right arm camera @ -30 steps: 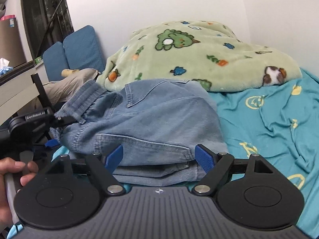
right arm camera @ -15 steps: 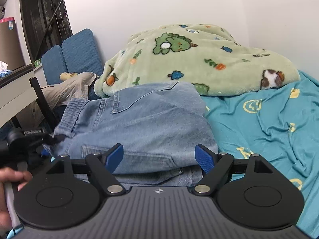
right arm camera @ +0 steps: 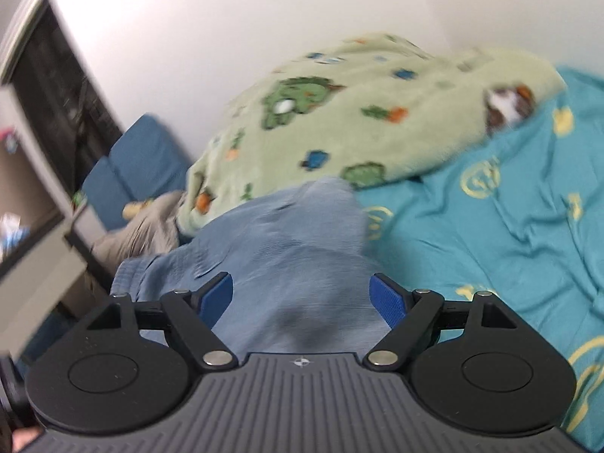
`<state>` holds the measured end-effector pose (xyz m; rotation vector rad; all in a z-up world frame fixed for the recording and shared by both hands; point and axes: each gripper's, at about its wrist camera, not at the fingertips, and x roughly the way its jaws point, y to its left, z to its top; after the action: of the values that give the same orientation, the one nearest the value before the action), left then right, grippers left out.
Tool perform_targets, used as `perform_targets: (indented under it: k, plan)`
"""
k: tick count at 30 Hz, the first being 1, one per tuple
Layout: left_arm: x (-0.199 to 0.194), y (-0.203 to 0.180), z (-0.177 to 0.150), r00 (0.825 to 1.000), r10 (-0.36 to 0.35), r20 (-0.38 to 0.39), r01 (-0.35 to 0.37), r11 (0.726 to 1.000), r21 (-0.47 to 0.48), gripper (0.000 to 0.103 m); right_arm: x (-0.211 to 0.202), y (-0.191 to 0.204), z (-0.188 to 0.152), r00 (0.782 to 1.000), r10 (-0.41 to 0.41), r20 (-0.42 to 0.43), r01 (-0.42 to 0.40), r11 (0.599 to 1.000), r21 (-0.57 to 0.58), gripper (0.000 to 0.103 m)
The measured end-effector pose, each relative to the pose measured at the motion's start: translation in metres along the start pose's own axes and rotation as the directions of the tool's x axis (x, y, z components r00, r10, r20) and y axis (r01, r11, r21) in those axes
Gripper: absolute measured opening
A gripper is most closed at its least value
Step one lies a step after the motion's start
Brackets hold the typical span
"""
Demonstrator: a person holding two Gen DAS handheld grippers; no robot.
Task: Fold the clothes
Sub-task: 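Lift the jeans by the waistband with the left gripper while the right gripper grasps the jeans leg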
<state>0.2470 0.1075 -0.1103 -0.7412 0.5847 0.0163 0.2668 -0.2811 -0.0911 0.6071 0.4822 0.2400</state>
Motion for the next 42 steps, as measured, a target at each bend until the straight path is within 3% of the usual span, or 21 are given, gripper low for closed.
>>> perform_targets:
  k: [4, 7, 14, 19, 21, 24, 27, 33, 37, 39, 42]
  plan:
    - [0.009, 0.007, -0.004, 1.000, -0.016, -0.016, 0.015, 0.999, -0.038, 0.094, 0.011, -0.024, 0.000, 1.000, 0.018, -0.019, -0.016, 0.992, 0.121, 0.082]
    - [0.015, 0.014, -0.004, 0.998, -0.054, -0.041, 0.050, 0.995, -0.088, 0.094, 0.020, -0.032, -0.001, 0.999, 0.030, -0.035, -0.024, 0.986, 0.164, 0.082]
    - [0.018, 0.009, -0.001, 0.994, -0.086, -0.066, 0.079, 0.992, -0.102, 0.090, 0.035, -0.035, -0.008, 0.997, 0.066, -0.047, -0.053, 0.971, 0.235, 0.084]
    - [0.009, 0.003, 0.001, 0.978, -0.206, -0.036, 0.199, 0.969, -0.149, 0.082, 0.034, -0.041, -0.003, 0.986, 0.165, -0.001, -0.159, 0.953, 0.256, 0.084]
    - [0.013, 0.001, -0.001, 0.981, -0.190, -0.049, 0.183, 0.976, -0.121, 0.082, 0.037, -0.048, -0.003, 0.985, 0.174, 0.008, -0.169, 0.947, 0.273, 0.084]
    - [0.021, 0.013, -0.004, 0.985, -0.161, -0.062, 0.149, 0.975, -0.165, 0.083, 0.046, -0.056, -0.004, 0.991, 0.132, 0.008, -0.128, 0.944, 0.303, 0.084]
    - [0.027, 0.020, -0.001, 0.980, -0.186, -0.067, 0.170, 0.967, -0.192, 0.084, 0.058, -0.061, -0.005, 0.992, 0.129, -0.012, -0.119, 0.938, 0.324, 0.084]
    - [0.032, 0.024, 0.005, 0.973, -0.221, -0.067, 0.198, 0.949, -0.247, 0.085, 0.059, -0.039, 0.005, 0.972, 0.227, 0.053, -0.233, 0.928, 0.290, 0.087]
    - [0.035, 0.019, 0.003, 0.977, -0.205, -0.056, 0.190, 0.960, -0.207, 0.082, 0.076, -0.040, -0.002, 0.990, 0.140, -0.003, -0.133, 0.947, 0.294, 0.088]
    - [0.034, 0.017, 0.000, 0.982, -0.183, -0.052, 0.170, 0.967, -0.189, 0.070, 0.080, -0.043, -0.010, 0.992, 0.126, 0.003, -0.121, 0.944, 0.307, 0.082]
    - [0.032, 0.012, 0.001, 0.987, -0.151, -0.057, 0.139, 0.974, -0.178, 0.052, 0.075, -0.028, -0.012, 0.997, 0.079, 0.016, -0.081, 0.968, 0.236, 0.051]
